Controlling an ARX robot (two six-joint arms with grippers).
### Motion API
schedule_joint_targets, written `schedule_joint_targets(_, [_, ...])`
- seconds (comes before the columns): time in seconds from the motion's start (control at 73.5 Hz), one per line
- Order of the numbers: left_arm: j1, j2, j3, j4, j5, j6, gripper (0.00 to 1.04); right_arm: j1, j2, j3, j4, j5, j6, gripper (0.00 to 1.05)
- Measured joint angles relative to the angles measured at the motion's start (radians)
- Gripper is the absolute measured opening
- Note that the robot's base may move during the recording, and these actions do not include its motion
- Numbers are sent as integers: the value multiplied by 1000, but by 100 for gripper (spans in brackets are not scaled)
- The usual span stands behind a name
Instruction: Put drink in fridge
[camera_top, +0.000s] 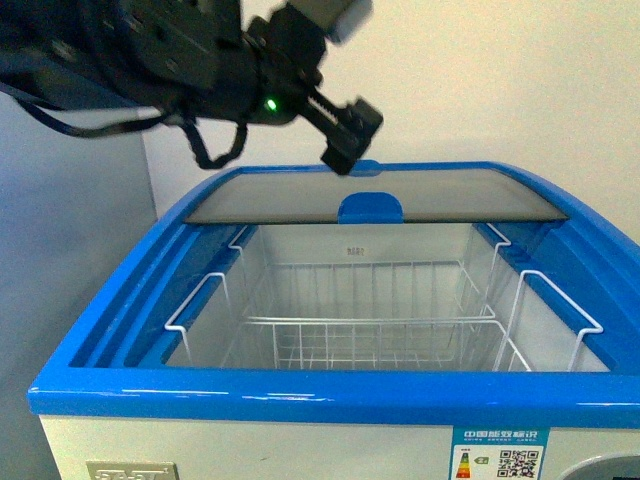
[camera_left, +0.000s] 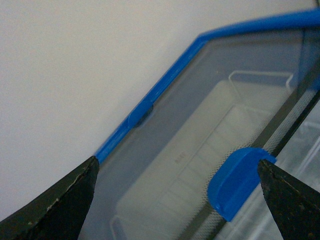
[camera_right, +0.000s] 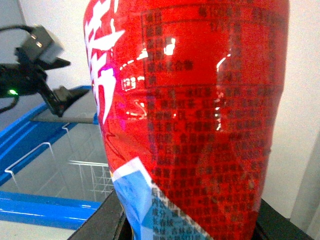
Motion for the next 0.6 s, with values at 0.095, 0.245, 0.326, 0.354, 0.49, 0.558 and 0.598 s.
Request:
schedule_joint_targets(0.095, [29, -162, -162, 35, -11, -249, 97, 0, 0, 0, 0, 0, 0, 38])
schedule_joint_targets(0.245, [64, -414, -455, 87, -1, -466, 97, 0, 0, 0, 0, 0, 0, 38])
schedule_joint_targets(0.326, [65, -531, -605, 115, 0, -543, 97, 0, 0, 0, 0, -1, 0, 38])
schedule_joint_targets(0.354, [65, -565, -647, 121, 3, -564, 97, 0, 0, 0, 0, -2, 0, 38])
schedule_joint_targets(0.49, [77, -798, -890, 133, 0, -689, 97, 0, 0, 0, 0, 3, 0, 38])
schedule_joint_targets(0.558, [89, -909, -974, 105, -22, -728, 96, 0, 0, 0, 0, 3, 0, 38])
schedule_joint_targets(0.598, [82, -1005, -1043, 74, -211, -707, 87, 0, 0, 0, 0, -1, 0, 38])
